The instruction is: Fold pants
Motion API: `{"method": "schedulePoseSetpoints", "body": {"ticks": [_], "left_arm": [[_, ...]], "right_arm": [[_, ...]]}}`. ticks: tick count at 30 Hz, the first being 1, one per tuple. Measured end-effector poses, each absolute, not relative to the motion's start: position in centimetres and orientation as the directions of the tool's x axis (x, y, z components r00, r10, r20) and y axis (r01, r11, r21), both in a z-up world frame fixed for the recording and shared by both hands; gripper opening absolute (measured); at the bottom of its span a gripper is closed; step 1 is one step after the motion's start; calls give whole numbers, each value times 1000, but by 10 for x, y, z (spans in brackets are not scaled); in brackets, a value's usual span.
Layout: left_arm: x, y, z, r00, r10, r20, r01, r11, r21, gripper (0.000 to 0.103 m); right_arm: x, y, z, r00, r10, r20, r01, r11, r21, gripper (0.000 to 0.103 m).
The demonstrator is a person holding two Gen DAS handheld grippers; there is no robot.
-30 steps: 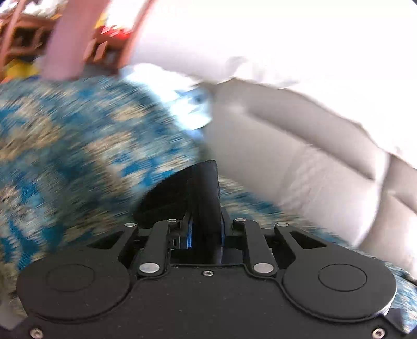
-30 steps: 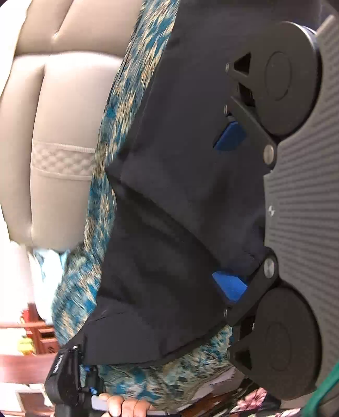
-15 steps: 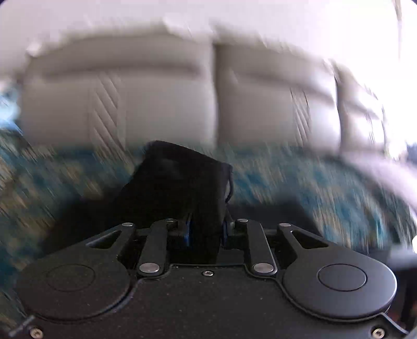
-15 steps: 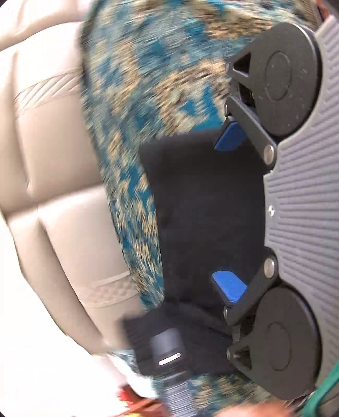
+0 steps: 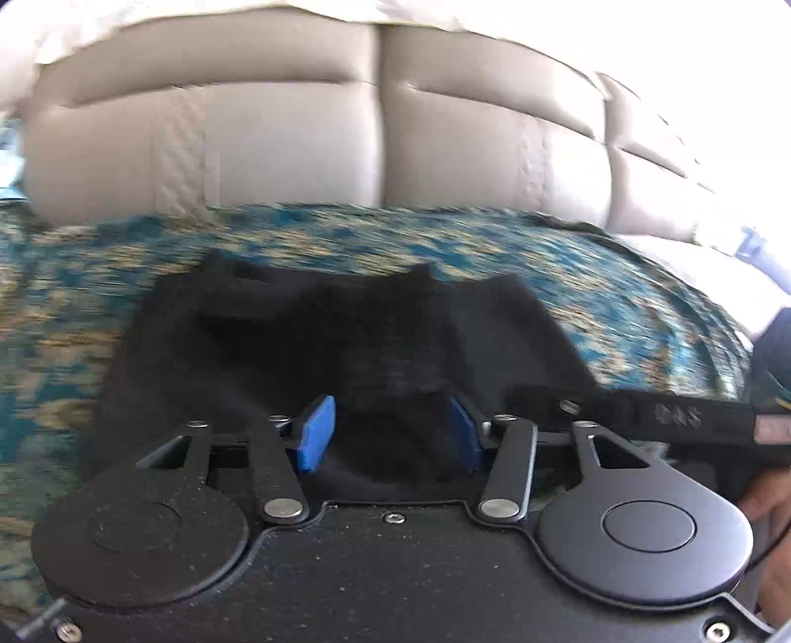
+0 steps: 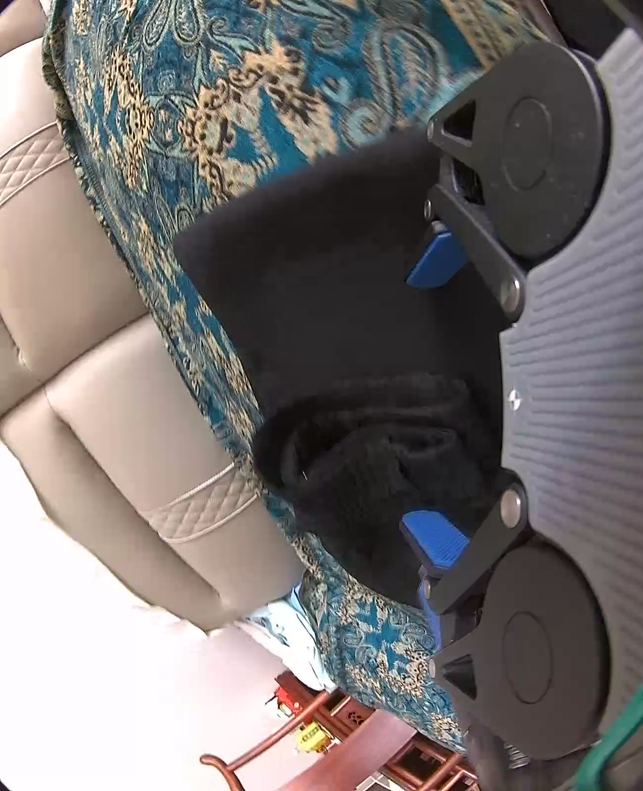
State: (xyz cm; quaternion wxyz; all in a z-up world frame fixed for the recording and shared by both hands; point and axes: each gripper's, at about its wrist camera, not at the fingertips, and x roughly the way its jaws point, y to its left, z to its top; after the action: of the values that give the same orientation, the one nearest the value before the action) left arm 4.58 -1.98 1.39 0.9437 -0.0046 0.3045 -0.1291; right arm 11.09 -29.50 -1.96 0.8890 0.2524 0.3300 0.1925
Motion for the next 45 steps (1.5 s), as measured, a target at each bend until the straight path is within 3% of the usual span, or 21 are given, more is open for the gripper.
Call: {"method": "schedulePoseSetpoints", "body": {"ticks": [5,9,12,17,26,32,36,38,41,45], "left_arm": [[47,29,11,818,-45,-574,32,999,-31,21],[55,46,-11,793,53,-607,-40,999,34,20],[64,61,-30,727,0,-687,-78,994,-83,20],[64,78,-29,727,-44,-686,-115,976,-184,19],[67,67,-33,738,-30,-675,-86,987,-138,20],[63,67,-33,743,-28,-668,-75,989,-125,20],[64,65,-29,739,-16,-673,-87,989,-119,20],[65,62,-21,753,8,-658,-91,992,-92,20],[59,52,2,820,41,-571,-57,998,-11,20],[53,37,13,848,-45,-528,41,999,-18,20]], "right_arm": [[98,-273,-21,712,488,-505,-190,826,530,100],[83,-249,-27,762,413,-499,-129,852,508,90],[75,-234,-29,799,349,-490,-87,873,480,85],[70,-205,-30,839,199,-506,-12,937,349,80],[61,-174,-30,842,221,-492,-45,938,344,83],[83,-170,-39,885,114,-451,15,962,273,84],[94,-169,-36,887,112,-447,5,968,252,63],[97,-175,-31,886,132,-445,-14,966,258,37],[91,-186,-17,902,133,-410,-37,971,235,30],[74,-201,-4,936,39,-349,10,990,137,30]]}}
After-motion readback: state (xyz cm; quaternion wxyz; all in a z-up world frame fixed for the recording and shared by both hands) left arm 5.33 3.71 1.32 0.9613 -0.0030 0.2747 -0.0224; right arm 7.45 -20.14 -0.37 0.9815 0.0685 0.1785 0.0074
